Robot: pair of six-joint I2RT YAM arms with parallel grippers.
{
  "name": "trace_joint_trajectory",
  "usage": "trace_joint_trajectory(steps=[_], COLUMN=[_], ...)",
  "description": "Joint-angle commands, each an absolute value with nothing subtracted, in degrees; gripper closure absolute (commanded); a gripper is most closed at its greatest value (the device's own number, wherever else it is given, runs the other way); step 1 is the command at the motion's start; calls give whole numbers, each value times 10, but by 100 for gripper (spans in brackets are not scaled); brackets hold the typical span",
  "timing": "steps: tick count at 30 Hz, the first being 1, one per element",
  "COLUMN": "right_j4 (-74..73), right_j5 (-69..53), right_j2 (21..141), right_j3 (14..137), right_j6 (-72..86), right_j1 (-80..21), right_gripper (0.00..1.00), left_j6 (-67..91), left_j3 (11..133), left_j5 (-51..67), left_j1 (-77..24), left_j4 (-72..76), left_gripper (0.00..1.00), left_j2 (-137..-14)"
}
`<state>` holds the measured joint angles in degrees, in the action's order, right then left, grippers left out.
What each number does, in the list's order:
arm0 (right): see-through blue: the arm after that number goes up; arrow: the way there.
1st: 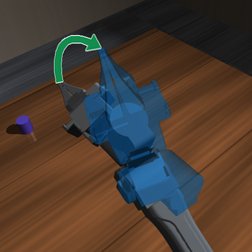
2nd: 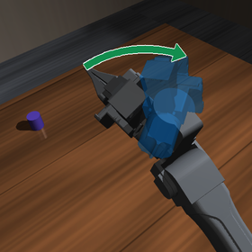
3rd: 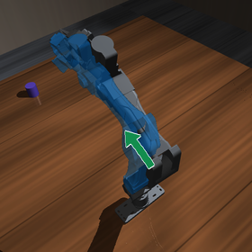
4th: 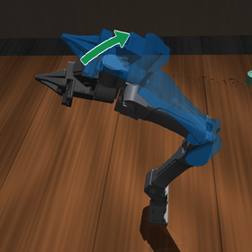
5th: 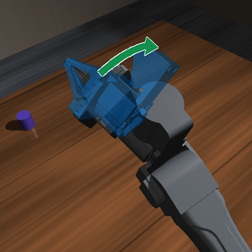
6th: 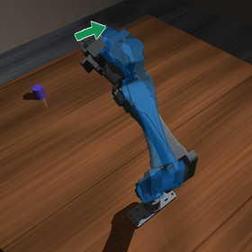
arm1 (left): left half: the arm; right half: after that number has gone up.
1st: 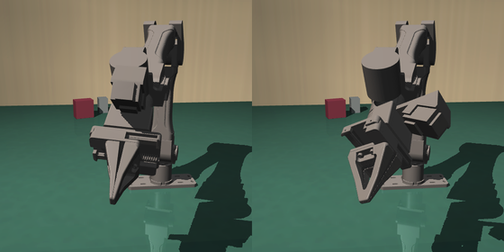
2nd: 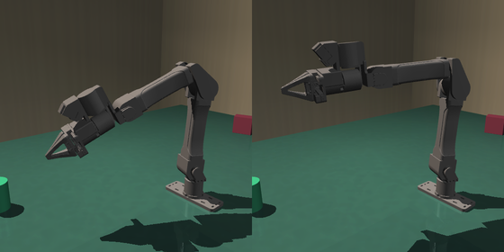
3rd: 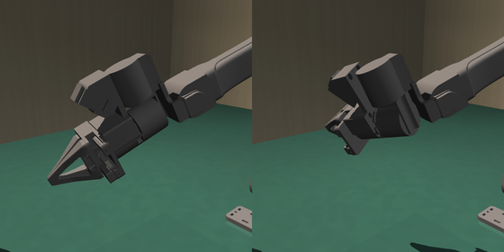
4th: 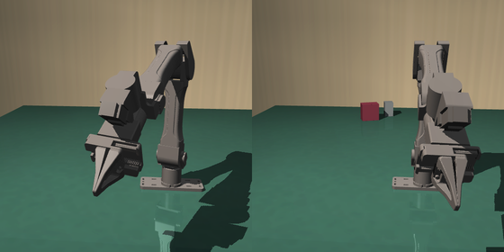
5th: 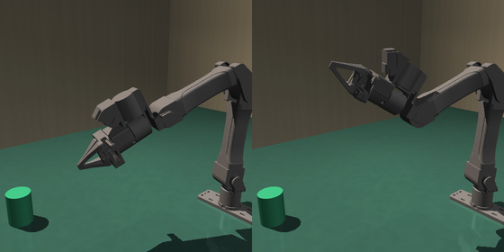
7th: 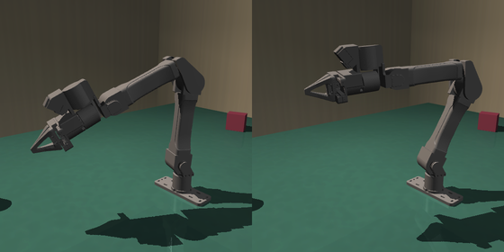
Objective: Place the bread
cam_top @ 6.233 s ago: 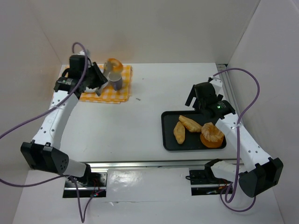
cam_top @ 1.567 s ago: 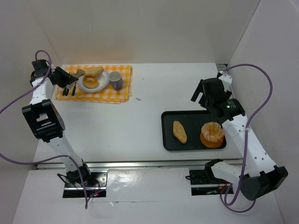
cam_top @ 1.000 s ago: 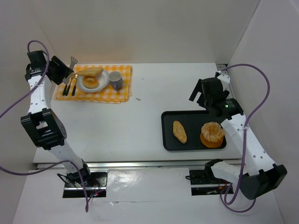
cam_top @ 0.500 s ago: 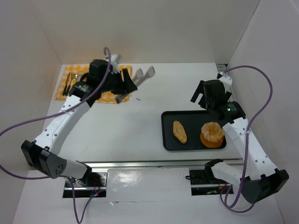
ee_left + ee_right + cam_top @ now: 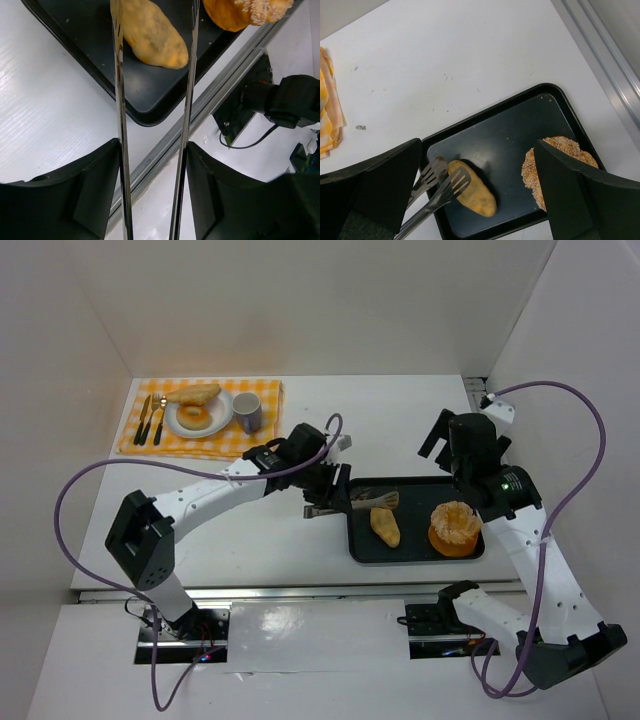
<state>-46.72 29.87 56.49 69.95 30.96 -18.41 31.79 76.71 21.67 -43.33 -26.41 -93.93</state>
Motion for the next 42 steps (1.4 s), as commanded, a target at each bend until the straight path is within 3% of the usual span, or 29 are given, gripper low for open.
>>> trace_joint_trajectory(steps=[1, 22, 34, 39, 42], right_j4=[-474, -458, -453, -453, -453], right_j5=[315, 286, 279, 279, 279], right_j2=[551, 568, 568, 568, 568], right_j3=[711, 706, 700, 694, 694], right_j6=[302, 302, 302, 302, 302], right_j1=[-180, -180, -180, -180, -180], right_gripper=[0, 0, 0, 0, 0], left_j6=[316, 295, 295, 295, 295], left_j3=[781, 800, 792, 805, 821], left_j5=[229, 171, 250, 258, 264], left_j1=[-433, -444, -444, -444, -444], left_j4=[-238, -279, -254, -237, -237], left_gripper=[35, 29, 31, 40, 54], left_j2=[-958, -975, -1008, -1019, -1025])
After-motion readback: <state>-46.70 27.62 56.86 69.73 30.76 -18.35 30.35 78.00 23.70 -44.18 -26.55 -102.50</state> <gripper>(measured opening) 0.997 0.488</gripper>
